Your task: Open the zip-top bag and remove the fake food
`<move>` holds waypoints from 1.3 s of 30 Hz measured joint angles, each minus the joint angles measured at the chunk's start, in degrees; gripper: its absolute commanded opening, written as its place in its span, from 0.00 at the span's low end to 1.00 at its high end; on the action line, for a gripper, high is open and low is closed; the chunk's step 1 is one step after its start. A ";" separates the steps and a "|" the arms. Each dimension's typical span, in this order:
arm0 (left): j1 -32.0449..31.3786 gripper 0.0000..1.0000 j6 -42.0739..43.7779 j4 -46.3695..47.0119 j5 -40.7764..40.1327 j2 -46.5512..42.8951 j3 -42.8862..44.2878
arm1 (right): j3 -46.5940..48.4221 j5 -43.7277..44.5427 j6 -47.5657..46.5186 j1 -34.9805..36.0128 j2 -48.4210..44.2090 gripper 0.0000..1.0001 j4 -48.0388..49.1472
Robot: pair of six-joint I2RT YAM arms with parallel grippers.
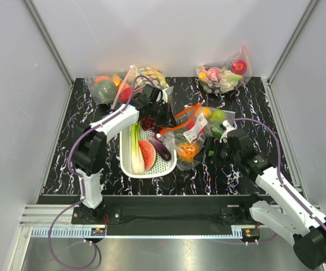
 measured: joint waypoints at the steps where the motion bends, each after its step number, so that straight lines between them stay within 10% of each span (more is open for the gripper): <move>1: 0.02 0.00 0.00 0.00 -0.02 0.20 0.11 | 0.13 0.00 -0.42 0.42 -0.37 1.00 -0.66; 26: 0.07 0.00 -1.55 -0.02 -0.07 0.87 0.13 | -2.54 -2.60 -4.20 1.90 21.79 0.98 17.31; 36: 0.28 0.00 -1.75 -0.50 -0.22 1.42 1.03 | -4.98 -2.86 -4.11 2.78 22.25 0.20 20.94; 39: 0.26 0.00 -1.77 -1.01 -0.20 1.68 1.64 | -4.98 -2.34 -3.85 2.82 21.14 0.12 20.61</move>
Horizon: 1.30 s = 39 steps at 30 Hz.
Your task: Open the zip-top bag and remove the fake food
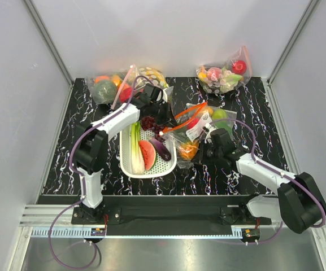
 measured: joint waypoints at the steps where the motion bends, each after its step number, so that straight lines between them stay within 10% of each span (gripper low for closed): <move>1: 0.00 0.00 0.00 -0.31 0.00 0.07 0.31 | 0.00 0.28 0.00 0.00 -0.74 0.10 -0.57; 13: 0.26 0.00 -0.90 -0.68 0.92 0.31 3.58 | -0.11 6.27 0.48 0.07 -14.10 0.00 -10.75; 39: 1.68 0.00 -0.20 -4.13 11.41 0.31 16.61 | 0.37 8.44 1.14 0.07 -9.90 0.00 -16.17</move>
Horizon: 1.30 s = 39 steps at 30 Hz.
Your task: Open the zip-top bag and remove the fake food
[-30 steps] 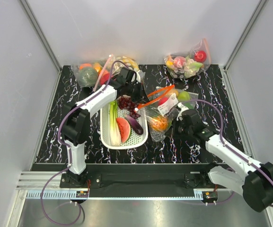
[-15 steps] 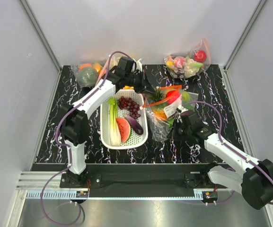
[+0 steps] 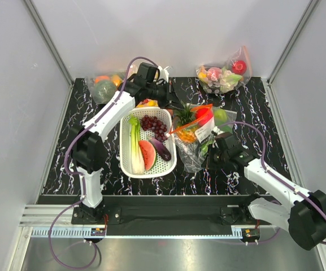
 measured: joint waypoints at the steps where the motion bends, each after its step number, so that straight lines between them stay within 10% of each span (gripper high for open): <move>1: 0.00 0.00 1.40 -1.79 0.00 0.00 0.74 | 0.28 0.07 0.00 0.00 0.00 0.00 -0.46; 19: -0.07 0.00 19.65 -24.76 -5.42 0.02 9.51 | 3.28 0.68 -0.24 0.00 1.84 0.00 -2.10; 39: 0.11 0.00 13.84 -18.38 -12.74 -4.98 12.37 | 3.28 1.84 0.11 0.00 -0.48 0.00 -2.58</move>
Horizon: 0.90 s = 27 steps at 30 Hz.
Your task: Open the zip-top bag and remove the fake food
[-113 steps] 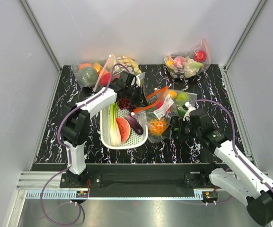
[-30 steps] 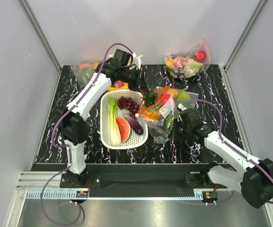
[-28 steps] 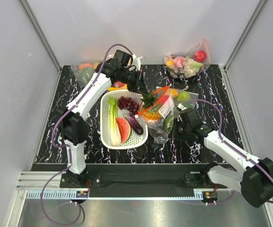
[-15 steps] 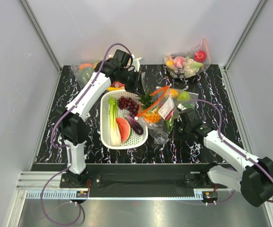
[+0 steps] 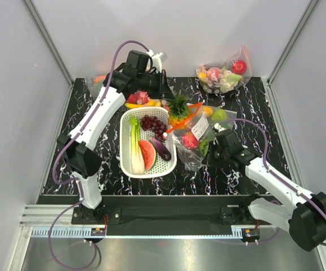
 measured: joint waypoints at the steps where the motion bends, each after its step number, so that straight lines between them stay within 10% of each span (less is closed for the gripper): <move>1: 0.02 0.00 -0.59 0.28 0.11 0.02 0.31 | 0.00 0.15 0.02 0.00 -0.09 0.00 0.00; 18: 5.40 0.00 -3.37 4.57 -4.61 -0.81 1.66 | -0.02 0.33 0.13 0.00 -0.57 0.00 -0.96; 27: 6.80 0.00 -1.81 7.30 -17.18 -15.72 -15.74 | -0.02 0.37 0.13 0.00 -0.66 0.00 -1.01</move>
